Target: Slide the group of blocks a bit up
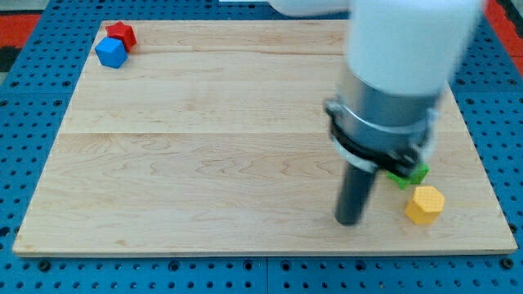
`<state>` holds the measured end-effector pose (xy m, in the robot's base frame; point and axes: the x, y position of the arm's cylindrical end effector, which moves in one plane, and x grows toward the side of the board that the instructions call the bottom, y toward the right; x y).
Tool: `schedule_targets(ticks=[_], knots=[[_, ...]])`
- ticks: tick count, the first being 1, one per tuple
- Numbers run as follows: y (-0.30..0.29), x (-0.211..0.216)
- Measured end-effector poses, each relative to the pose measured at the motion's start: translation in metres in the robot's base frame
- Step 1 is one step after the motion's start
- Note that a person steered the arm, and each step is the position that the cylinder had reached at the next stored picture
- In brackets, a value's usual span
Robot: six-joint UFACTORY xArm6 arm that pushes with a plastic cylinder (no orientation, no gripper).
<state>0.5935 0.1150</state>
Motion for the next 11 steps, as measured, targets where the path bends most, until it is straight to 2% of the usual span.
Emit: schedule_targets(ticks=[1, 4, 9, 11], knots=[[0.032, 0.025], [0.107, 0.001], [0.089, -0.036], [0.099, -0.018]])
